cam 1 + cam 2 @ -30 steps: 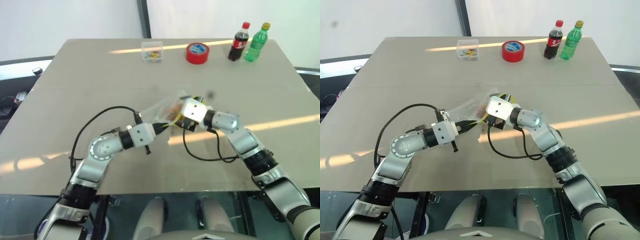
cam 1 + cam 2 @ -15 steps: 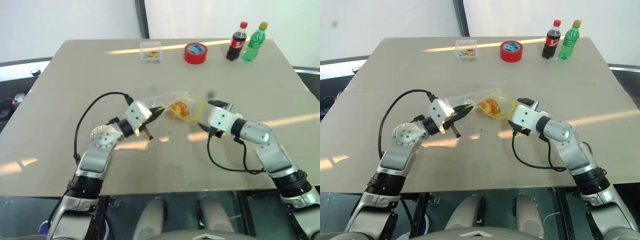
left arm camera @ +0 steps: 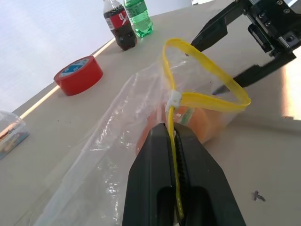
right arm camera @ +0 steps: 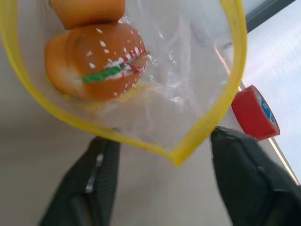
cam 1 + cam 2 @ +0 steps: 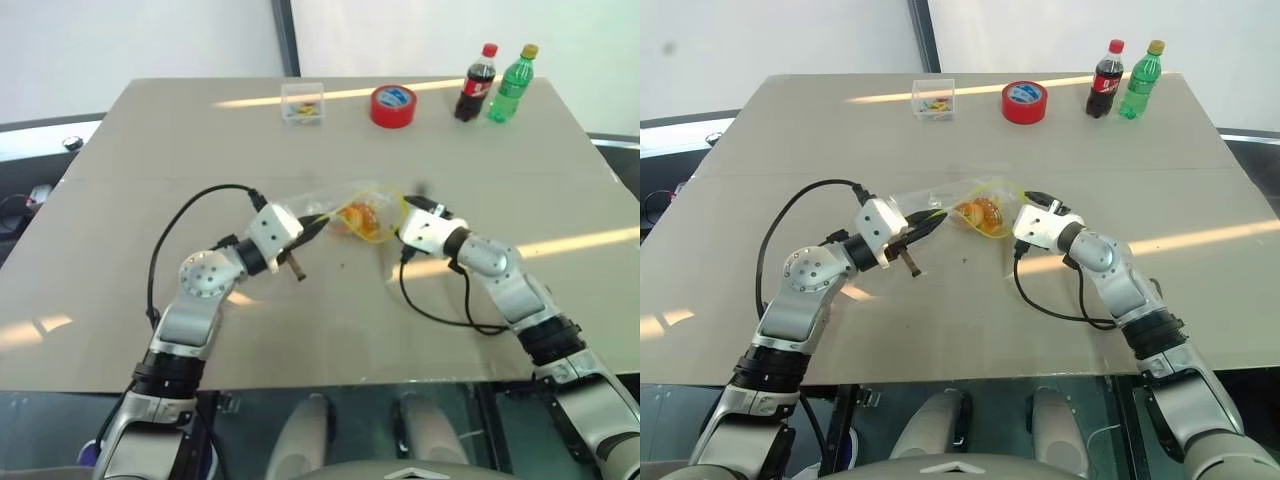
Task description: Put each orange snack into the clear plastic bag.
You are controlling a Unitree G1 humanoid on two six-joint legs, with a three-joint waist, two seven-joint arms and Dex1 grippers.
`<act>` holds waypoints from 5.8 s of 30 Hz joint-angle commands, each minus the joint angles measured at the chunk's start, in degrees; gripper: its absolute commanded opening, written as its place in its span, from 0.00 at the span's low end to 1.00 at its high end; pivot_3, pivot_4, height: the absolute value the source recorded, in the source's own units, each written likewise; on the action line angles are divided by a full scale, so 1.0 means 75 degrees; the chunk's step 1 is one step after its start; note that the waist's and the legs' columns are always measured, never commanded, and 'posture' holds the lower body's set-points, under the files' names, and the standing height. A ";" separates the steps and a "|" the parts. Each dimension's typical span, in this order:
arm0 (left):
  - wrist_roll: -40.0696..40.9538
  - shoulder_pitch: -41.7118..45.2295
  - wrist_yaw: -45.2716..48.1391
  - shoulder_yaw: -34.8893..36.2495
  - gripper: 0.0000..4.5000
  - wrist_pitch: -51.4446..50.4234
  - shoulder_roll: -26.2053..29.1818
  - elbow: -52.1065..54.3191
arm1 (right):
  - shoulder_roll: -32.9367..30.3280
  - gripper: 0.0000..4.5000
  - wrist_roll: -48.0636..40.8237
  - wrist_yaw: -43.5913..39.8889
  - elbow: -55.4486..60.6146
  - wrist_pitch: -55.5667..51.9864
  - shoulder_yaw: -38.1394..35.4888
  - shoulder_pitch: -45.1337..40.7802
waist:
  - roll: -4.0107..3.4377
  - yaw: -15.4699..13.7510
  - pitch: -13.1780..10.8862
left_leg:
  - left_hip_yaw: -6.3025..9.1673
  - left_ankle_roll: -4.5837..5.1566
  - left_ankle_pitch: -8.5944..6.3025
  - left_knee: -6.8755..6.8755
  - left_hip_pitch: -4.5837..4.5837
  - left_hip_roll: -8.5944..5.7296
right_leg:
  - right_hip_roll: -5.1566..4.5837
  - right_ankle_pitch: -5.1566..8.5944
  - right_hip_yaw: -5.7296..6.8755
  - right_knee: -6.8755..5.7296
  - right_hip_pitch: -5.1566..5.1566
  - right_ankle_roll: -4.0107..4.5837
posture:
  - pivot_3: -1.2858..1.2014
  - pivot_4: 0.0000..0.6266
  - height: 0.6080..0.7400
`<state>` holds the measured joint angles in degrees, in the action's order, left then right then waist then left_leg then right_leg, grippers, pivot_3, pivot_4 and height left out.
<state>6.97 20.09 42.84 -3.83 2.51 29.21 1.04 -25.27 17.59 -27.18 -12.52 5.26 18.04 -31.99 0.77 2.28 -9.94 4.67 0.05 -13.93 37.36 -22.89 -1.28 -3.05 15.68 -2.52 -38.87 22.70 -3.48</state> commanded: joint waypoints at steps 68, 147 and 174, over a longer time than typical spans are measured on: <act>-0.1173 0.0412 -0.0122 -0.0406 0.00 0.2319 0.0417 0.0063 | -0.0195 0.33 0.1142 -0.0842 0.2995 0.0689 0.0788 -0.0498 | 0.0009 -0.0015 -0.0009 | 0.0000 0.0004 -0.0001 0.0011 0.0003 -0.0004 | 0.0005 -0.0001 0.0003 0.0004 -0.0009 -0.0001 | 0.52 0.24 1.00; -0.0993 0.2118 -0.0343 -0.0157 0.00 0.2918 0.0182 -0.2764 | -0.2051 0.06 0.1227 -0.0723 0.3619 -0.1506 -0.1557 -0.0127 | 0.0016 0.0023 -0.0010 | -0.0023 -0.0026 0.0016 -0.0006 -0.0032 -0.0004 | 0.0002 0.0000 -0.0014 0.0016 0.0034 -0.0001 | 0.52 0.24 1.00; 0.3772 -0.2475 0.1780 0.2449 0.57 -0.3141 0.2601 0.1925 | -0.1127 0.98 -0.4031 -0.2543 0.7303 -0.5041 -0.4775 0.4722 | 0.0013 -0.0200 -0.0011 | 0.0035 0.0009 -0.0005 0.0078 -0.0088 0.0023 | 0.0002 -0.0002 0.0041 -0.0007 0.0041 -0.0001 | 0.52 0.24 1.00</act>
<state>32.80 1.76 56.09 11.57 -19.64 47.90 12.20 -33.15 -8.98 -45.19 38.65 -31.55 -14.46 3.06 0.87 0.78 -10.02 4.96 0.12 -13.97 37.94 -23.50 -1.11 -3.03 15.67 -2.17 -38.92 22.93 -3.49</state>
